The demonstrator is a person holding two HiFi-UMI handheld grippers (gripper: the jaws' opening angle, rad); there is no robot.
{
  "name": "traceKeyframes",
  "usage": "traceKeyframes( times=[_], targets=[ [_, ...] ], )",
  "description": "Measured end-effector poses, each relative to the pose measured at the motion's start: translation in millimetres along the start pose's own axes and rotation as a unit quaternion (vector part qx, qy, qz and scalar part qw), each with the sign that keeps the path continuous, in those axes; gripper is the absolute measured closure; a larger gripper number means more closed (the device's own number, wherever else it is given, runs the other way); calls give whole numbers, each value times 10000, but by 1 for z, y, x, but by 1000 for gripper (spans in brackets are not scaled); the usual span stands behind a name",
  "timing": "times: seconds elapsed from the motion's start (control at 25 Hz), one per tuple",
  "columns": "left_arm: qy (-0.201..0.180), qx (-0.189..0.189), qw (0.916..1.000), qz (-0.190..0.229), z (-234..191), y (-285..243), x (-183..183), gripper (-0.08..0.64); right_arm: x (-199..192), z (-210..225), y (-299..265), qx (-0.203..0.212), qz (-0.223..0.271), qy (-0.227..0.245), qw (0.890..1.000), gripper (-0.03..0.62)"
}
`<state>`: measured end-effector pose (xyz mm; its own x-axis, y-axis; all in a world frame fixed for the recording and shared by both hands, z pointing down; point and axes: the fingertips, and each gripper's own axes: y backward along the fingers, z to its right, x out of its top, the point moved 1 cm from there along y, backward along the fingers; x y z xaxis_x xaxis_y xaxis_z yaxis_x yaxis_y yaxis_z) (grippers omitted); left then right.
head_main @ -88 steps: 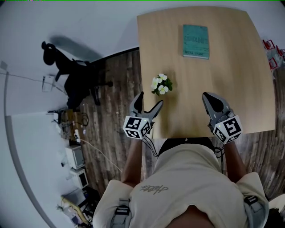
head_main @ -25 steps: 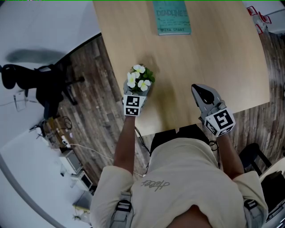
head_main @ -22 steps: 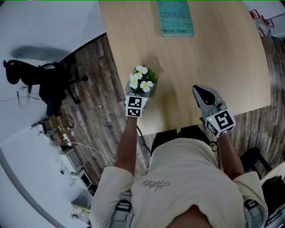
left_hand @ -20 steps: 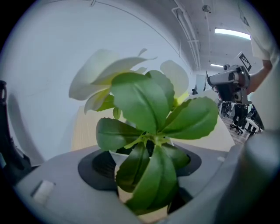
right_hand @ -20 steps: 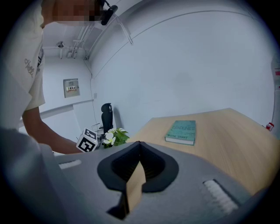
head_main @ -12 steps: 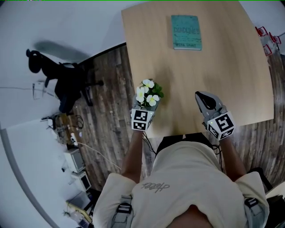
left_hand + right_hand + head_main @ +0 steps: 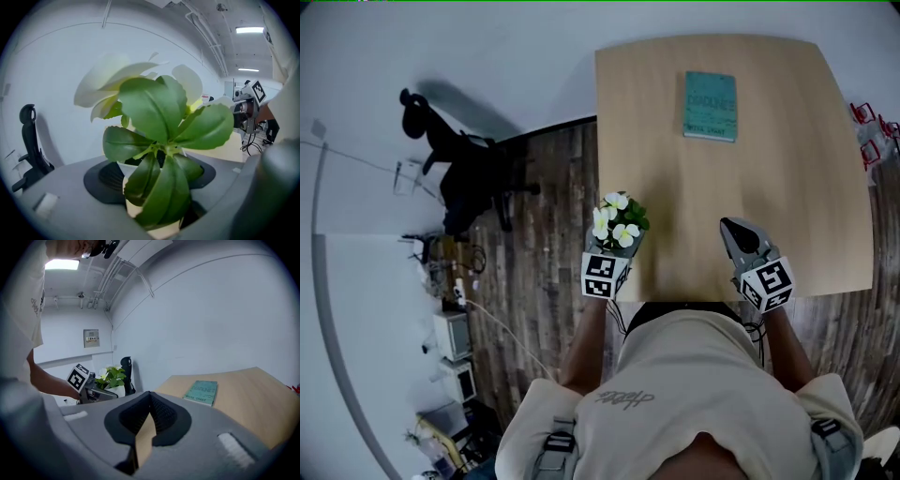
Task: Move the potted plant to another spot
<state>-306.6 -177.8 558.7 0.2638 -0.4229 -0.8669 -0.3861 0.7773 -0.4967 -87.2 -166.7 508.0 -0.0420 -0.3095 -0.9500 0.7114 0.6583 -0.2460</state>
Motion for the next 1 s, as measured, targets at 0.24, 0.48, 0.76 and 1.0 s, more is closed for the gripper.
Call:
traceKeyframes(
  times=[0.24, 0.48, 0.76, 1.0],
  targets=[
    [75, 154, 9998, 101, 6, 20, 16, 202, -10, 8, 2, 80, 40, -66, 9999, 591],
    [-67, 123, 9995, 272, 11, 35, 27, 202, -4, -1, 3, 54, 121, 57, 9999, 591],
    [-124, -273, 9987, 404, 25, 45, 20, 202, -3, -25, 16, -161, 149, 15, 9998, 590],
    [-307, -609, 9958, 603, 41, 51, 24, 202, -3, -42, 40, -469, 108, 169, 9987, 591]
  ],
)
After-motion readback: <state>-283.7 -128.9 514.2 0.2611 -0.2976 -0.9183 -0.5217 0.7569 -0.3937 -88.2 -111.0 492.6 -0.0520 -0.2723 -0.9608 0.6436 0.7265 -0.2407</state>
